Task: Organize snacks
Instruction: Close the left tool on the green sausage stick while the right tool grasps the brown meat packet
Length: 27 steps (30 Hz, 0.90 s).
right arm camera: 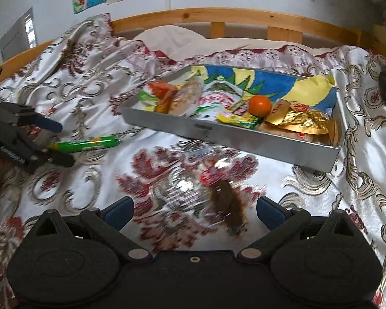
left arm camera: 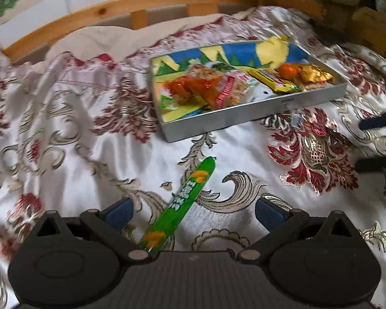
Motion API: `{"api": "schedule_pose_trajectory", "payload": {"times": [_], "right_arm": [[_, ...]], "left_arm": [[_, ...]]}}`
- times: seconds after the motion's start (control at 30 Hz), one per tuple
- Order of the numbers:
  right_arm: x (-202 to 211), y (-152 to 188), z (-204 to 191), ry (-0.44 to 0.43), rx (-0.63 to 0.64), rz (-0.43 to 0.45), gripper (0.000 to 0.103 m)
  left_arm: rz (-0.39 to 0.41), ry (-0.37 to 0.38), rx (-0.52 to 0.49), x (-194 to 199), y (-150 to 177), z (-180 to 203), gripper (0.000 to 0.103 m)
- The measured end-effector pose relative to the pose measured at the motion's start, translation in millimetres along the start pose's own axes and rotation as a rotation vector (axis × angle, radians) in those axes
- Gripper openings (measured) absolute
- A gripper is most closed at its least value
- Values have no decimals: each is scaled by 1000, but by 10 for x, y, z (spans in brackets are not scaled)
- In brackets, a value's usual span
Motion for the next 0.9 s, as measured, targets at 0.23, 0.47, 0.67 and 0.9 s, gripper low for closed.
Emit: {"api": "schedule_pose_trajectory", "payload": {"times": [0.23,0.47,0.67,0.9], "right_arm": [[-261,-45,202,26,-45,-30,99],[-420,-7,165,11,-80,-93,77],[-387,6,34,11,-38,-94,51],[-329,64,-172,-40,-22,-121,50]], "left_arm": [[-77,13,11,-208,-3,-141,93],[-109,-9,44,-210,-32,-252,64],[-159,32,74,-224,-51,-164,31],[-214,64,101,-187,-65,67,21]]}}
Point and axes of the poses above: each gripper's, at about its wrist camera, not at the fingertips, and x roughly against the way its jaws point, z to its right, y to its underside, the point moved 6 cm from there along -x, roughly the way its jaws point, and after that the axes turned 4 degrees about -x, right-handed, at the moved point
